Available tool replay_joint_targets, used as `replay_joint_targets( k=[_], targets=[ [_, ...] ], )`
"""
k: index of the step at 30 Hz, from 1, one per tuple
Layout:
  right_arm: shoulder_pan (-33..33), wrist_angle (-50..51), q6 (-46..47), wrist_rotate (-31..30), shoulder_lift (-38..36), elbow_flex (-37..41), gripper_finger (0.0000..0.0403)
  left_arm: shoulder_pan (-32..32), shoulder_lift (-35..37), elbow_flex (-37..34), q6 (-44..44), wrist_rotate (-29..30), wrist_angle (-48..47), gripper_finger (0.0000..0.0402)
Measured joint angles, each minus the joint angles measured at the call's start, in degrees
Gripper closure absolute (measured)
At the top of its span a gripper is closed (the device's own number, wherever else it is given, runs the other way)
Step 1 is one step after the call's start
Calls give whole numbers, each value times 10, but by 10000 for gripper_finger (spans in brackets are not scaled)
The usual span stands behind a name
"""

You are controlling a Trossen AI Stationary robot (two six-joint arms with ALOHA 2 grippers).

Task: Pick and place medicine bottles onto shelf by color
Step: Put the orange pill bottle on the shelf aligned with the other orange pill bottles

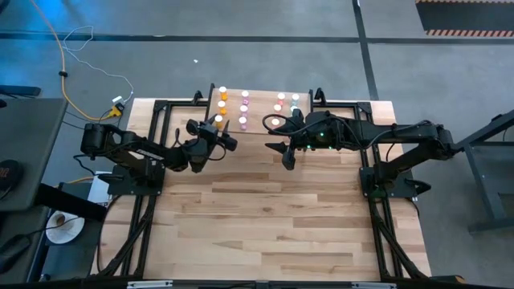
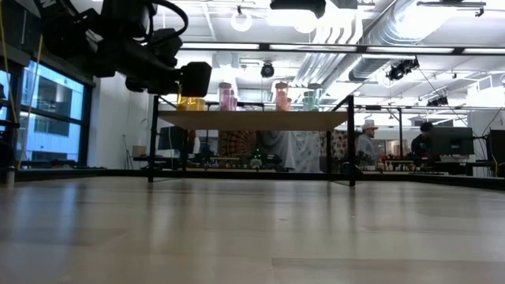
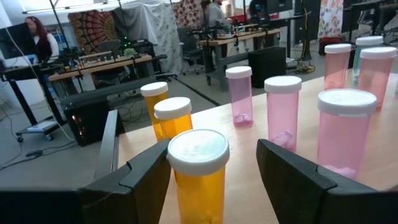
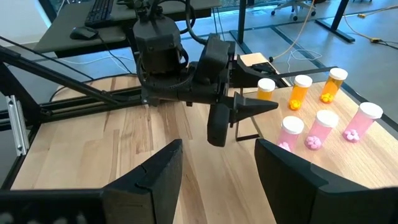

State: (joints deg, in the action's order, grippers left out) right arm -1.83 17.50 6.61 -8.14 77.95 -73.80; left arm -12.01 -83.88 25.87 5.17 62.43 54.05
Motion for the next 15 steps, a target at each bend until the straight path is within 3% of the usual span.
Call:
replay_joint_targets(
  k=[15],
  targets=[
    [0,0,0,0,0,0,210,1,0,0,-30,27,16,177]
  ],
)
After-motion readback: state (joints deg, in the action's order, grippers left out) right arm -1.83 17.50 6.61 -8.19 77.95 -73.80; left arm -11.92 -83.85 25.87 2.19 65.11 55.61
